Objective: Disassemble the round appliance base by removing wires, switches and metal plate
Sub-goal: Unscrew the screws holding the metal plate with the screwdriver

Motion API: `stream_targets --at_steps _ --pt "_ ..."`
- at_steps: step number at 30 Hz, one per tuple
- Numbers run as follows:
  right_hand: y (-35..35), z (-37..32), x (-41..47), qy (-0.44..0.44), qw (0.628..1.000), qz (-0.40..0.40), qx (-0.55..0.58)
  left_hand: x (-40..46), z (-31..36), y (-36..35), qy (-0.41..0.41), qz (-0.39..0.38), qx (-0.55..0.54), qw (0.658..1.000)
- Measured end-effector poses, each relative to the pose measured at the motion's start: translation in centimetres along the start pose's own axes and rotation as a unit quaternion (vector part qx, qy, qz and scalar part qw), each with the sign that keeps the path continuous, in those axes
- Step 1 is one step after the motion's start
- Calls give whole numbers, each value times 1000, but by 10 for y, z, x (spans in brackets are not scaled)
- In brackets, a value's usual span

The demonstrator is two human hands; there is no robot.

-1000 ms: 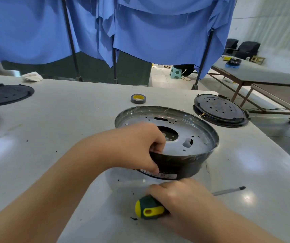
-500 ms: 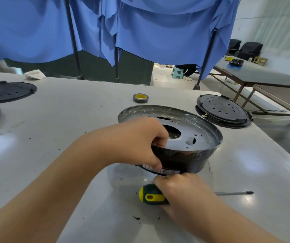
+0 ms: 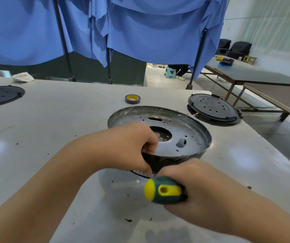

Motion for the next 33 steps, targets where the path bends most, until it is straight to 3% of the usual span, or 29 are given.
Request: stream_targets --at_steps 6,12,16,22,33 --pt "65 28 10 -74 982 160 73 -2 -4 -11 6 -31 43 999" --pt "88 133 10 -254 927 274 -31 -2 -5 -23 7 -61 71 996" --pt "68 198 -2 -368 889 258 -85 -3 -7 -30 10 -86 76 993" --pt "32 230 -16 -448 865 183 -132 -5 -18 -30 36 -105 100 989" --pt "26 224 -19 -442 869 200 -93 -14 -22 -22 99 -137 99 981"
Point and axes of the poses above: each hand's wrist, its own x-axis towards the middle knuckle, its own y-axis out of the back of the hand, z = x × y, the point moved 7 cm from there along x, towards the middle knuckle, and after that the axes turned 10 degrees about z, right-handed, at the moved point
